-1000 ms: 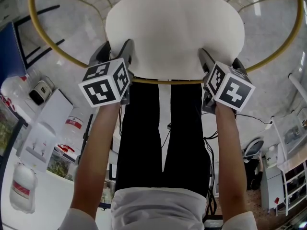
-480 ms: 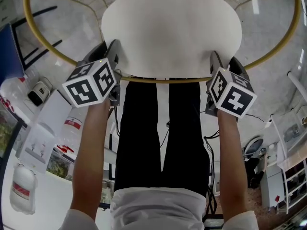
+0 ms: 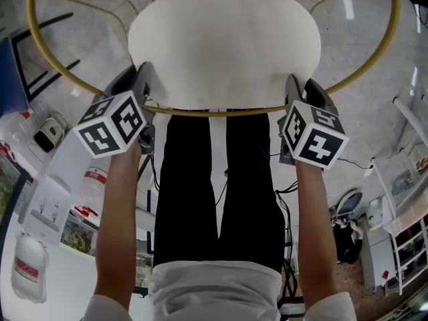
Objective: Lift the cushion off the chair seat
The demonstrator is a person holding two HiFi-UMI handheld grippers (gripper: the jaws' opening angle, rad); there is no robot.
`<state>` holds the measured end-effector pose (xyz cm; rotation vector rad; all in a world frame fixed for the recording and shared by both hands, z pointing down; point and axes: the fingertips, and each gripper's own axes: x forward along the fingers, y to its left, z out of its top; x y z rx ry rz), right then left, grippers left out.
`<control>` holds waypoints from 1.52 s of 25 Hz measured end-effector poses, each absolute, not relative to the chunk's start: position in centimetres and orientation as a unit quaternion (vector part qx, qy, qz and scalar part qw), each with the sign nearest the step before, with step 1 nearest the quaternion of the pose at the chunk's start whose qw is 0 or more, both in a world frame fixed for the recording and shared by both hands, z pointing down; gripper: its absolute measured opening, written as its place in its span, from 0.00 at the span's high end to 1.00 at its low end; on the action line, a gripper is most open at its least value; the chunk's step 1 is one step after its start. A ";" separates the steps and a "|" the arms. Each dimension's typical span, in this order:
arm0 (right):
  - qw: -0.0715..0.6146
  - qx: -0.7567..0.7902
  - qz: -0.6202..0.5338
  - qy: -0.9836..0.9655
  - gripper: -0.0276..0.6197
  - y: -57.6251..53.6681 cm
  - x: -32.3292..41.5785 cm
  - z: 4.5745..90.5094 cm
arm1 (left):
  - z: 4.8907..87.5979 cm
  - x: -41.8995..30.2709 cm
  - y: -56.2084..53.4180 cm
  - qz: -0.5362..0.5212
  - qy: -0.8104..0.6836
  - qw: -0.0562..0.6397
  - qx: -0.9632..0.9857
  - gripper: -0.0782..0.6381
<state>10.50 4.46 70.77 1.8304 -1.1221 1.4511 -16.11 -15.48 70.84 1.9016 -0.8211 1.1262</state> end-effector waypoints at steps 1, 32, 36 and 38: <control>0.271 0.679 0.539 -0.418 0.75 4.5 10.5 70.8 | 70.9 -16.1 -15.4 0.442 -0.322 0.383 0.744 0.78; 0.271 0.675 0.520 -0.447 0.81 4.9 9.3 67.0 | 66.8 -17.1 -14.5 0.426 -0.318 0.380 0.757 0.79; 0.275 0.675 0.519 -0.447 0.81 5.2 9.4 66.5 | 66.4 -17.0 -14.0 0.427 -0.316 0.384 0.756 0.79; 0.273 0.674 0.520 -0.448 0.81 5.3 9.3 66.2 | 66.0 -17.0 -14.0 0.427 -0.316 0.382 0.756 0.79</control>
